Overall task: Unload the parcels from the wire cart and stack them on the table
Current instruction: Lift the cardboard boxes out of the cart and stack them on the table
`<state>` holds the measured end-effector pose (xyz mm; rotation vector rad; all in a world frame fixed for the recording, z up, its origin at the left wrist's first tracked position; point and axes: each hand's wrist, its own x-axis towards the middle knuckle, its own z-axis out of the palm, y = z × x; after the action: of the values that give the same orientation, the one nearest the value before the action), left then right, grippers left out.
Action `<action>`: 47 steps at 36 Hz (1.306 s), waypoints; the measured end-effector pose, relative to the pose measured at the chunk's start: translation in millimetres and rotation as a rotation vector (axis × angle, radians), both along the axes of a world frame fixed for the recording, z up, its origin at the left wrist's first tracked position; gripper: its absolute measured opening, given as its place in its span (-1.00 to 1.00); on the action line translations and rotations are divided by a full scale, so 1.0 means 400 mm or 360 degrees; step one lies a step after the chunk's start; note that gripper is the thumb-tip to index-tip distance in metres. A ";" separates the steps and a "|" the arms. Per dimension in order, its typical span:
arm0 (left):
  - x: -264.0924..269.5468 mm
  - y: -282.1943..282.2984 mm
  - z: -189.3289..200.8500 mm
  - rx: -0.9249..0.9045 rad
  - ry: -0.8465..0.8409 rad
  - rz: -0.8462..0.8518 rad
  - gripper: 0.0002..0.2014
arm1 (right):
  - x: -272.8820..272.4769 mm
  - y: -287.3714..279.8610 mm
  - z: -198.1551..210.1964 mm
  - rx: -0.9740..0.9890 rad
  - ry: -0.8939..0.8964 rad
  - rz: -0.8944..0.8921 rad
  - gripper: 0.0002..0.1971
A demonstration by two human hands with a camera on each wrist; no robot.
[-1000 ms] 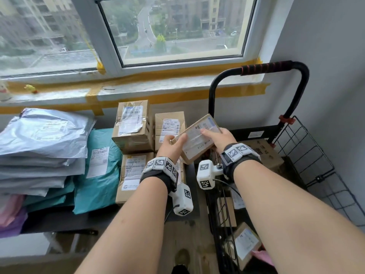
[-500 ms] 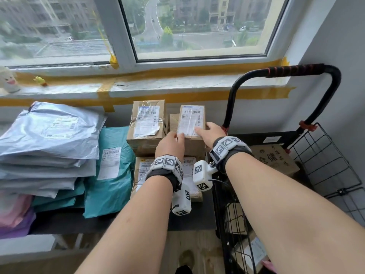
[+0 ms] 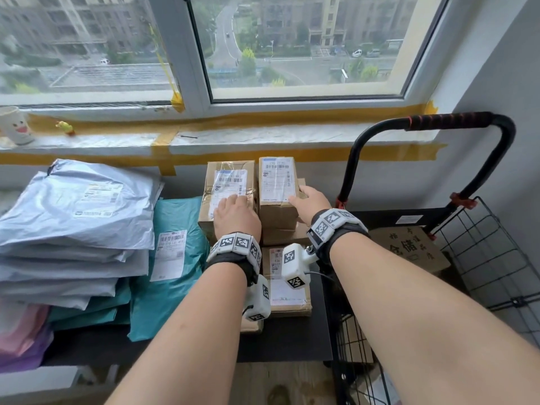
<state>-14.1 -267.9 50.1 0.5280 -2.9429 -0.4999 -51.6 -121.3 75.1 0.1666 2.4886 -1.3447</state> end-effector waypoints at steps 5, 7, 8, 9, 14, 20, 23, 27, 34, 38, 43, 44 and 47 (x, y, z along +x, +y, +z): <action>-0.002 -0.004 0.003 -0.0054 0.0026 0.0015 -0.69 | -0.018 -0.021 -0.003 -0.0111 -0.0064 -0.0074 -0.58; -0.007 -0.007 0.005 -0.0073 0.0014 0.0022 -0.69 | -0.022 -0.026 -0.005 -0.0144 -0.0105 -0.0101 -0.58; -0.009 -0.007 0.005 -0.0073 0.0010 0.0028 -0.69 | -0.022 -0.027 -0.003 -0.0142 -0.0113 -0.0099 -0.59; -0.012 -0.008 0.006 -0.0066 0.0008 0.0036 -0.69 | -0.022 -0.027 -0.004 -0.0136 -0.0117 -0.0094 -0.60; -0.018 0.002 0.016 0.0014 0.0067 0.0033 -0.68 | -0.019 -0.018 0.002 -0.0114 -0.0135 -0.0115 -0.66; -0.020 0.049 0.057 0.0047 0.0243 -0.0059 -0.65 | -0.004 0.026 0.014 -0.0027 -0.0131 -0.0238 -0.58; -0.026 0.082 0.081 0.0070 0.0247 -0.0132 -0.62 | 0.008 0.071 0.025 -0.0003 -0.0123 -0.0282 -0.60; -0.034 0.149 0.103 0.0073 0.0252 -0.0267 -0.60 | 0.027 0.152 0.029 0.0024 -0.0087 -0.0435 -0.67; -0.019 0.334 0.094 0.0126 0.0329 -0.0621 -0.63 | 0.104 0.351 0.026 0.0161 -0.0101 -0.0632 -0.63; 0.013 0.464 0.062 0.0147 0.0270 -0.0820 -0.63 | 0.191 0.475 0.003 0.0256 -0.0185 -0.0692 -0.61; 0.074 0.642 0.015 0.0245 0.0036 -0.1040 -0.59 | 0.293 0.648 -0.042 0.0294 -0.0264 -0.0839 -0.73; 0.085 0.678 0.005 0.0264 -0.0024 -0.1057 -0.59 | 0.306 0.685 -0.055 0.0282 -0.0274 -0.0895 -0.83; 0.113 0.775 -0.029 0.0296 -0.0202 -0.1062 -0.59 | 0.336 0.787 -0.099 0.0251 -0.0330 -0.0994 -0.96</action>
<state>31.0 42.1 38.6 -0.4577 -3.1598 -0.8274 82.7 193.3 35.6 1.1343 2.4502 -1.2413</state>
